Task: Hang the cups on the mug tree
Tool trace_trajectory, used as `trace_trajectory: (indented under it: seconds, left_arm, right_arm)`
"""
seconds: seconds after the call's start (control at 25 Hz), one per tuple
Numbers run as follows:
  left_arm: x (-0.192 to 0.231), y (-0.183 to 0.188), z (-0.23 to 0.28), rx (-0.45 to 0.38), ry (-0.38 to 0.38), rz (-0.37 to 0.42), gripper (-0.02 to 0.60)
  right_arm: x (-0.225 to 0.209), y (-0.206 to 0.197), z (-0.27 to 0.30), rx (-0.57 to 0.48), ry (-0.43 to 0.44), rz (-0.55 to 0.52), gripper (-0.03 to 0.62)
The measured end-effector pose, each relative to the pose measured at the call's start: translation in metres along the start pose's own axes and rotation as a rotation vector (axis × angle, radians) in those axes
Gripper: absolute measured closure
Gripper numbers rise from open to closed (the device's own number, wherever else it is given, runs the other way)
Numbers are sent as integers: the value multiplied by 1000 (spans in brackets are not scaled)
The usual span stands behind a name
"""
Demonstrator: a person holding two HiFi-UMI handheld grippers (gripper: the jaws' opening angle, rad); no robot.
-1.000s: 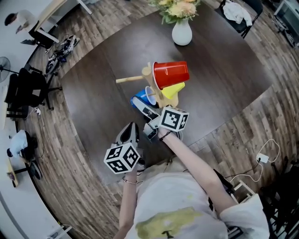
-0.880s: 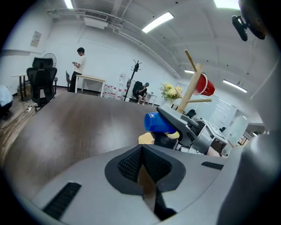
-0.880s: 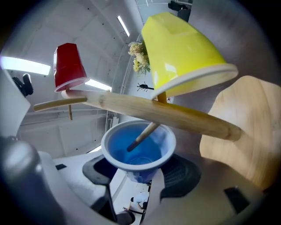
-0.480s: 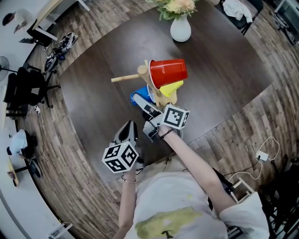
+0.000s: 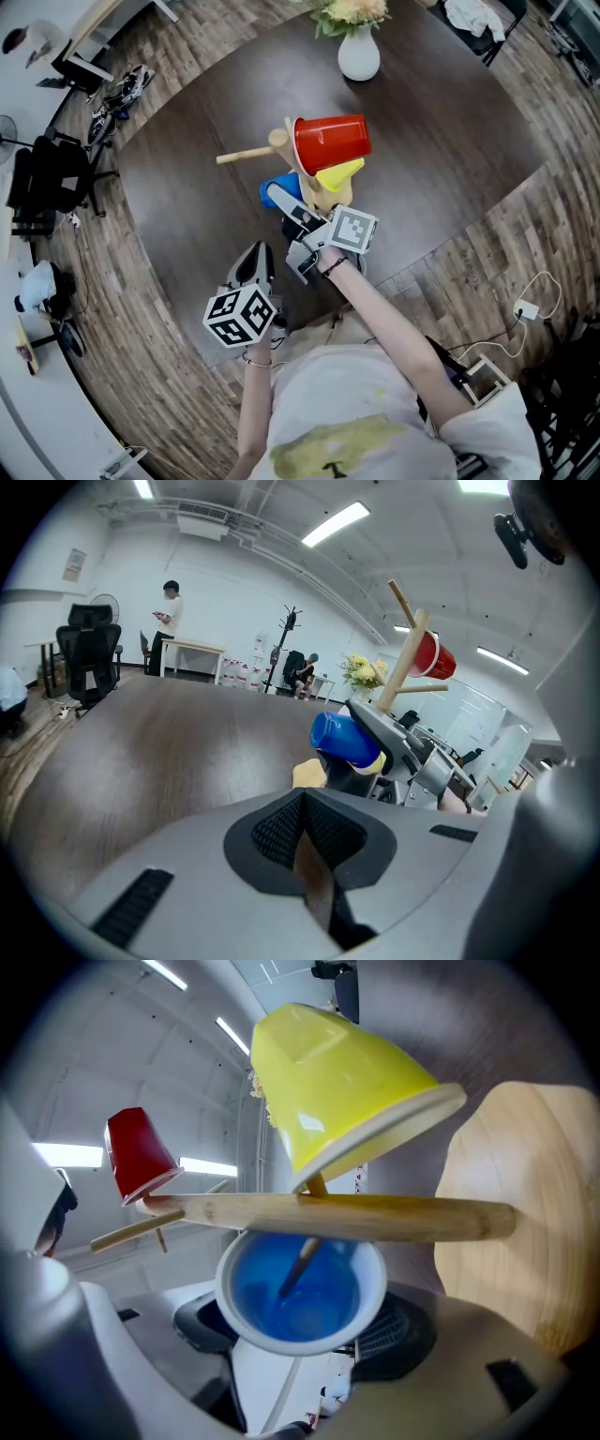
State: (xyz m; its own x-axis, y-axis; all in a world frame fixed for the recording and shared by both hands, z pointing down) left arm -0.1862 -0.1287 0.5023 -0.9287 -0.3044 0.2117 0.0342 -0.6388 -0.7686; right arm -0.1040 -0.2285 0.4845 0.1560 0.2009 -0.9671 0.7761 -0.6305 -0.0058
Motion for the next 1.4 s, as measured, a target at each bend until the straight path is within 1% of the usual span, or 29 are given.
trace_trajectory:
  seconds: [0.16, 0.36, 0.64, 0.8, 0.88, 1.0, 1.12, 1.24, 1.4]
  left_arm:
    - [-1, 0, 1, 1, 0, 2, 566]
    - [-1, -1, 0, -1, -3, 2, 566]
    - [-1, -1, -1, -4, -7, -1, 566]
    - [-2, -1, -2, -10, -12, -2, 566]
    - [-3, 0, -3, -15, -13, -1, 566]
    - [-4, -1, -6, -26, -13, -2, 566]
    - [-6, -2, -10, -41, -11, -6, 566]
    - [-8, -2, -13, -57, -8, -11, 566]
    - [-10, -4, -18, -81, 1, -18, 566]
  right_arm:
    - [-6, -1, -3, 3, -10, 44, 259]
    - [-17, -6, -7, 1, -59, 107, 229]
    - [-21, -15, -11, 45, -86, 101, 224]
    - [-23, -19, -14, 77, -103, 71, 224]
    - [-25, -23, -16, 88, -118, 84, 226]
    - [-22, -29, -18, 113, -108, 72, 227]
    - [-26, -37, -25, 133, -153, 75, 229]
    - [-29, -42, -30, 153, -190, 54, 263]
    - [-28, -44, -39, 178, -213, -11, 341]
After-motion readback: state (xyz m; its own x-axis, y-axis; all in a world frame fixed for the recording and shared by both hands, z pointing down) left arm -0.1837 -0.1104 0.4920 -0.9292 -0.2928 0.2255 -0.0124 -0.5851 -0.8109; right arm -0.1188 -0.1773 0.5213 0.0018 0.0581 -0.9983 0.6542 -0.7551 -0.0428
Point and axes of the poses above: the fingertips, and each gripper's own axes: z forward along the fingers, x to its left, y out of its top, the point moved 1 cm from there along -z, backward along the fingers, and after that the axes turned 10 degrees about z, right-handed, at the moved point
